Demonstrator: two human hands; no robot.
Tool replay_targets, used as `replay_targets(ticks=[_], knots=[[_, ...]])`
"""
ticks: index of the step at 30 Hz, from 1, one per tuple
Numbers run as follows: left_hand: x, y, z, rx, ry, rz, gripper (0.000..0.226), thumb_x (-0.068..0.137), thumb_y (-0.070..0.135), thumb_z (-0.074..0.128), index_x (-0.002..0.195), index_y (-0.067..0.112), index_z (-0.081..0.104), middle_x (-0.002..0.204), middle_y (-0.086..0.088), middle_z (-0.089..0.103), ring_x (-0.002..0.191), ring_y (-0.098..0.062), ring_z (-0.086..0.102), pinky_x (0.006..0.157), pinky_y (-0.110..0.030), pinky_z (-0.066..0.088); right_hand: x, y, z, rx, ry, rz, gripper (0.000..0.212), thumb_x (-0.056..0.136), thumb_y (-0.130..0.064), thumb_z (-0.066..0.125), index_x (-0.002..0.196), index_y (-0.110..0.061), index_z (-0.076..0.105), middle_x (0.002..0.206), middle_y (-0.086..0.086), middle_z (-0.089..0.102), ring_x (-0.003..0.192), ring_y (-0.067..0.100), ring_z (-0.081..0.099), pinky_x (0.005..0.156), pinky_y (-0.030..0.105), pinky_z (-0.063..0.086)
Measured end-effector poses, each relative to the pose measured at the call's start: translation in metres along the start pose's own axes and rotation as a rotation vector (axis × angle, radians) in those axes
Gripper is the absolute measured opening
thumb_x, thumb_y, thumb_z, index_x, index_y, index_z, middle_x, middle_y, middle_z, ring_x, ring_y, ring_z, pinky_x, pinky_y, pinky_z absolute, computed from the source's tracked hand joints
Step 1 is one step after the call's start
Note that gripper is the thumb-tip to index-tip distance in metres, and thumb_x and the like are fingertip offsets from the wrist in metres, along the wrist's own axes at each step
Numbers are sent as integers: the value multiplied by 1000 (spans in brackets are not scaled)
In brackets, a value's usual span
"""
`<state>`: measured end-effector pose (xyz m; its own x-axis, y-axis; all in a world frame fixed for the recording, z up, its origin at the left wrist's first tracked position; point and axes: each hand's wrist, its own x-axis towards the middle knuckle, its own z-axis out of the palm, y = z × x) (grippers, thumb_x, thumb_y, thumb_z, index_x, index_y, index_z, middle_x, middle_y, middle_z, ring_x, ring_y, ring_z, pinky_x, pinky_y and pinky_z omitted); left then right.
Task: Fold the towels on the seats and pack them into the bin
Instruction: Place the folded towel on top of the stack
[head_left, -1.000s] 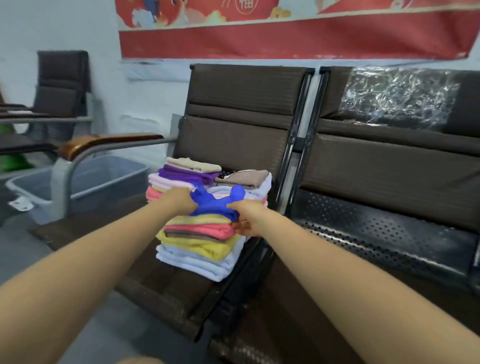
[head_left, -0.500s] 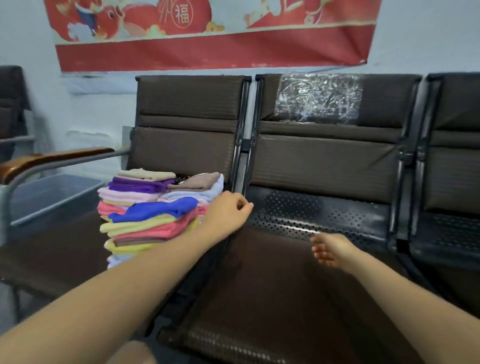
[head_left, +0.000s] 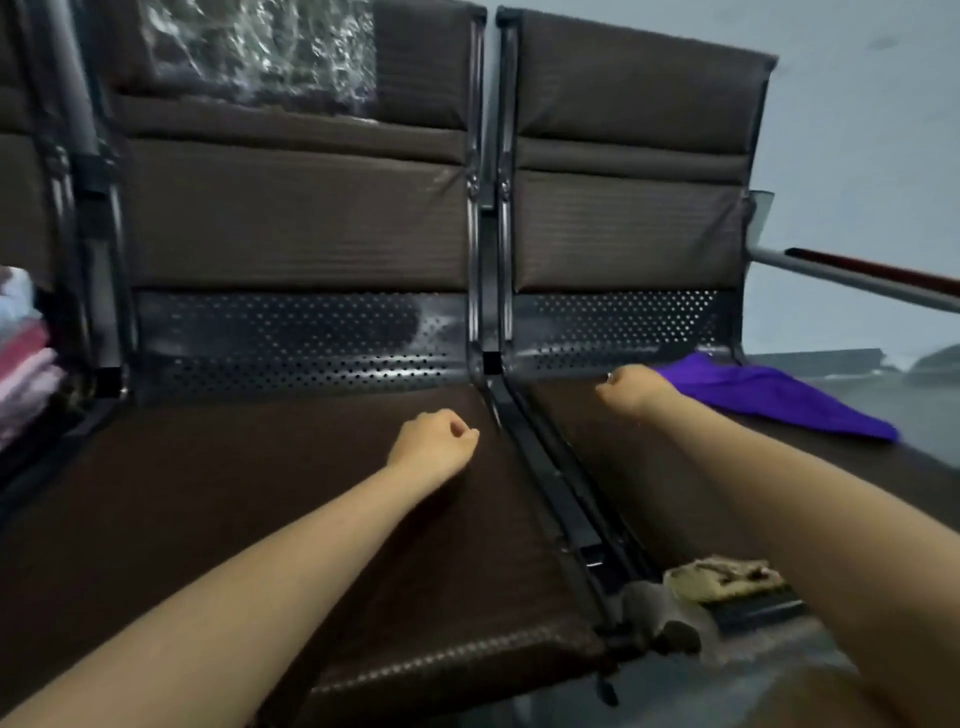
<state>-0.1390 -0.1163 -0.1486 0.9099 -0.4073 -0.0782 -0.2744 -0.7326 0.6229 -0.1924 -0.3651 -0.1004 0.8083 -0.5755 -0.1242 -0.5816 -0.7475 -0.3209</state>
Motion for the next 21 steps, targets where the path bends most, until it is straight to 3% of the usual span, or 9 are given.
replay_targets(ticks=[5,10,12,16,21], knots=[[26,-9,32,224,101,59,29,92,47,51,115,32,59,126,1,50,122,-23,42,99,-37,38,55,34,0,-21,139,69,45,95,-39,52,120,-4,62,128,21,58,120,36,53,96,37,43],[30,-21,40,98,197,97,22,91,48,53,107,34,61,119,5,50,118,-20,43,99,-37,36,107,44,24,-73,180,102,67,91,-53,54,143,-14,41,144,21,39,135,38,32,107,42,34],[32,-23,39,72,205,93,22,90,47,55,106,33,63,119,5,51,118,-19,43,99,-36,37,121,52,39,-72,128,140,61,91,-51,56,139,-15,48,142,19,43,133,37,35,106,41,35],[32,-25,40,47,220,90,21,90,46,56,104,32,64,118,7,52,117,-17,44,100,-36,40,120,65,51,27,288,93,25,92,-21,60,111,-11,71,119,21,64,113,37,57,95,39,47],[28,-25,36,-65,193,85,14,93,39,55,98,31,65,109,10,54,114,-15,45,93,-34,42,97,54,49,109,295,29,24,91,-32,59,103,-17,72,109,16,69,107,33,60,82,34,46]])
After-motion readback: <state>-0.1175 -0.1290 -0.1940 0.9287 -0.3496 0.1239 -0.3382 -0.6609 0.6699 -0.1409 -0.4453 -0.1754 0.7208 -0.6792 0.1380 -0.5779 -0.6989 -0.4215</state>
